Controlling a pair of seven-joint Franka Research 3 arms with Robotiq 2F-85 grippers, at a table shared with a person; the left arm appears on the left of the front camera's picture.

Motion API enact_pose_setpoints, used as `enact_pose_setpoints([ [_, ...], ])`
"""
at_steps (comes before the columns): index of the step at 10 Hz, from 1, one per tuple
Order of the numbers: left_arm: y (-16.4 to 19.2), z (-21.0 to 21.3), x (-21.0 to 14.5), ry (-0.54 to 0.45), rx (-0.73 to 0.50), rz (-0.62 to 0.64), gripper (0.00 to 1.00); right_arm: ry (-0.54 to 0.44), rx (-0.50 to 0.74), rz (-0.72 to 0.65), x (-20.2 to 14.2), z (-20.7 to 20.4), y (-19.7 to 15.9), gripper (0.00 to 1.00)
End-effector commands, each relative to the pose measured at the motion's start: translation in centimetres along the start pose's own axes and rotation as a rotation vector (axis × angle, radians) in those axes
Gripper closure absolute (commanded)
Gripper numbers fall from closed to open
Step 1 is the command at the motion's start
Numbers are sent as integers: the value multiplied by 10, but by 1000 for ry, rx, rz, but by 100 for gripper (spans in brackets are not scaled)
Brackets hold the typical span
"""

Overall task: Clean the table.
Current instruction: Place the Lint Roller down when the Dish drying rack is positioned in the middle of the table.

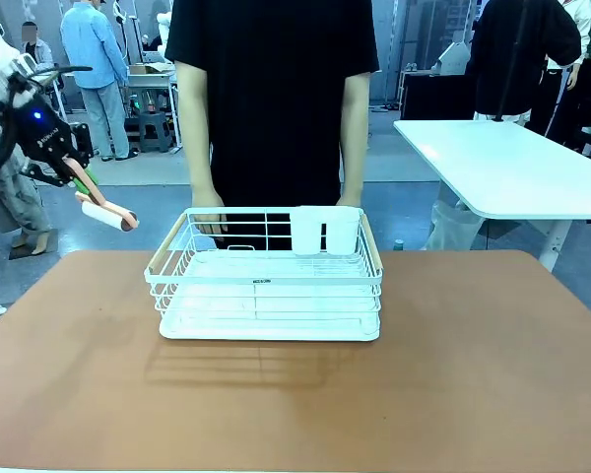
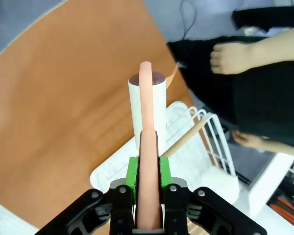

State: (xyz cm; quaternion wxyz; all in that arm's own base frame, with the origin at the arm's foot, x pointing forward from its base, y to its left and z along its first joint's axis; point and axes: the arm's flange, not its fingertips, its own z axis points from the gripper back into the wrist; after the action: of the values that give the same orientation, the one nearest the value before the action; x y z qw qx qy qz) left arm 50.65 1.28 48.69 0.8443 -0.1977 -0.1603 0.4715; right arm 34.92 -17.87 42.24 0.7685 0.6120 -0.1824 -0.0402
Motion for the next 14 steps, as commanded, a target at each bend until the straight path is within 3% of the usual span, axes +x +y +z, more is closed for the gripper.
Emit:
enact_pose_setpoints([
  [1, 14, -24, -12, -117, -53, -20, 79, -4, -1, -5, 0, 0, 4, 0],
  [5, 36, -67, -8, -69, -24, 28, 79, -4, -1, -5, 0, 0, 4, 0],
  [7, 54, -86, -8, 2, 9, 84, 79, -4, -1, -5, 0, 0, 4, 0],
  [10, 81, -117, -6, -20, 29, 190, 79, -4, -1, -5, 0, 0, 4, 0],
  [13, 91, -122, -7, 4, 20, 229, 79, -4, -1, -5, 0, 0, 4, 0],
  [14, 91, -119, -8, 8, 20, 234, 50, -4, -1, -5, 0, 0, 4, 0],
])
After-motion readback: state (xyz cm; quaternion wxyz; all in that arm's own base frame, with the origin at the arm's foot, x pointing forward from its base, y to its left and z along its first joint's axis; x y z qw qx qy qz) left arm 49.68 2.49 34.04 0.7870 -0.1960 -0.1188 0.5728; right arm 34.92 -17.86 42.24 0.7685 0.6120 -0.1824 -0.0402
